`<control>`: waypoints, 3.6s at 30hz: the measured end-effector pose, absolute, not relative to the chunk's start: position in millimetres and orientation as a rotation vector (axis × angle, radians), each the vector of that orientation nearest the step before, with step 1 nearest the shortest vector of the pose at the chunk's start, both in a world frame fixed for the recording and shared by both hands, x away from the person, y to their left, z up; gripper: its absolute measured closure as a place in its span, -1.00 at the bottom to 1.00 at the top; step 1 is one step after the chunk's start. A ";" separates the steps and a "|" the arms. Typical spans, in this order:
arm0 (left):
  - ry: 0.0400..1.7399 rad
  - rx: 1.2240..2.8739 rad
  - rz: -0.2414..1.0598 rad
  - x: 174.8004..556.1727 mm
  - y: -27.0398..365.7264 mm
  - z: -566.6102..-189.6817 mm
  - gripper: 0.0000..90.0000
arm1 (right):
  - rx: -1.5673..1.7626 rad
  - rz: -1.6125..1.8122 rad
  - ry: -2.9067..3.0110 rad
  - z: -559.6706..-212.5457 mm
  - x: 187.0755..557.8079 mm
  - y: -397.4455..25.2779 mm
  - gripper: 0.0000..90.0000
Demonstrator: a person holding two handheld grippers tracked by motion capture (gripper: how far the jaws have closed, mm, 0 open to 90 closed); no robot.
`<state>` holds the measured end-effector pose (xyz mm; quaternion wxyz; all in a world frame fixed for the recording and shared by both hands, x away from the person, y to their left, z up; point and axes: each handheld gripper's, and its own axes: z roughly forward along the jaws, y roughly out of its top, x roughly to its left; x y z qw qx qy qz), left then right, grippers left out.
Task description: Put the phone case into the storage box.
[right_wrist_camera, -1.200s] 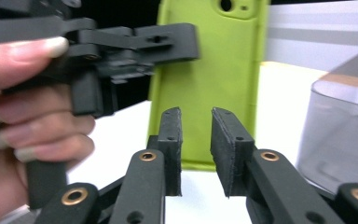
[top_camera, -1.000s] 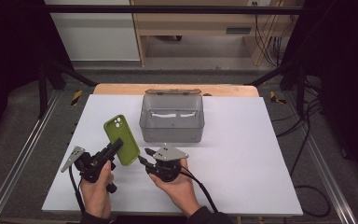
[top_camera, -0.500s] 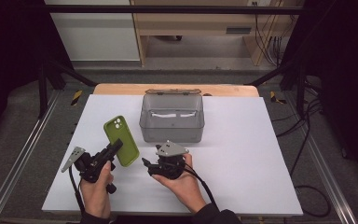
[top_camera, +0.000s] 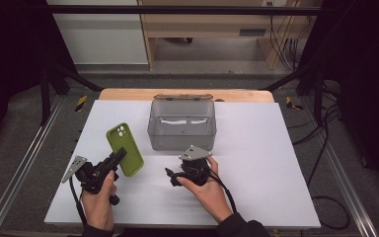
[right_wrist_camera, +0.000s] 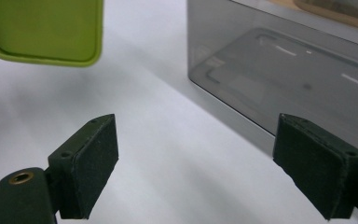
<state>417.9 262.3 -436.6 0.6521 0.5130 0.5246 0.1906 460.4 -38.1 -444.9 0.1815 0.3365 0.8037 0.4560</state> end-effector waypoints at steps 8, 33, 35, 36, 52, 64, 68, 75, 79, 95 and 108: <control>1.198 1.174 0.456 417.1 266.4 -436.3 0.72 | 1.018 1.322 2.196 -444.7 450.5 -93.5 -0.71; 1.183 1.234 0.452 420.8 265.1 -415.4 0.72 | 1.016 1.333 1.918 -459.8 410.1 -231.3 -0.73; 1.189 1.243 0.440 422.9 264.1 -413.1 0.72 | 1.009 1.352 1.905 -461.2 407.9 -235.1 -0.75; 1.188 1.258 0.444 424.2 263.5 -411.1 0.72 | 1.009 1.362 1.892 -462.5 406.7 -237.3 -0.75; 1.170 1.355 0.442 465.2 234.7 -360.3 0.72 | 1.016 1.359 1.912 -471.1 403.1 -235.8 -0.87; 1.119 1.448 0.489 493.3 194.1 -336.6 0.72 | 0.947 1.379 1.878 -470.3 402.5 -237.5 -0.86; 1.126 1.451 0.504 503.2 187.3 -333.1 0.72 | 0.925 1.398 1.871 -471.5 402.5 -238.0 -0.86; 1.116 1.461 0.547 516.3 176.8 -326.5 0.71 | 0.886 1.425 1.849 -471.0 400.3 -236.9 -0.86; 1.116 1.477 0.568 523.9 169.6 -326.1 0.72 | 0.885 1.424 1.858 -471.6 400.5 -235.8 -0.86; 1.176 1.513 0.618 548.4 166.0 -346.7 0.72 | 0.877 1.421 1.855 -471.2 399.1 -236.0 -0.86; 1.203 1.513 0.604 558.1 169.9 -354.4 0.72 | 0.861 1.495 1.838 -470.6 398.1 -235.1 -0.88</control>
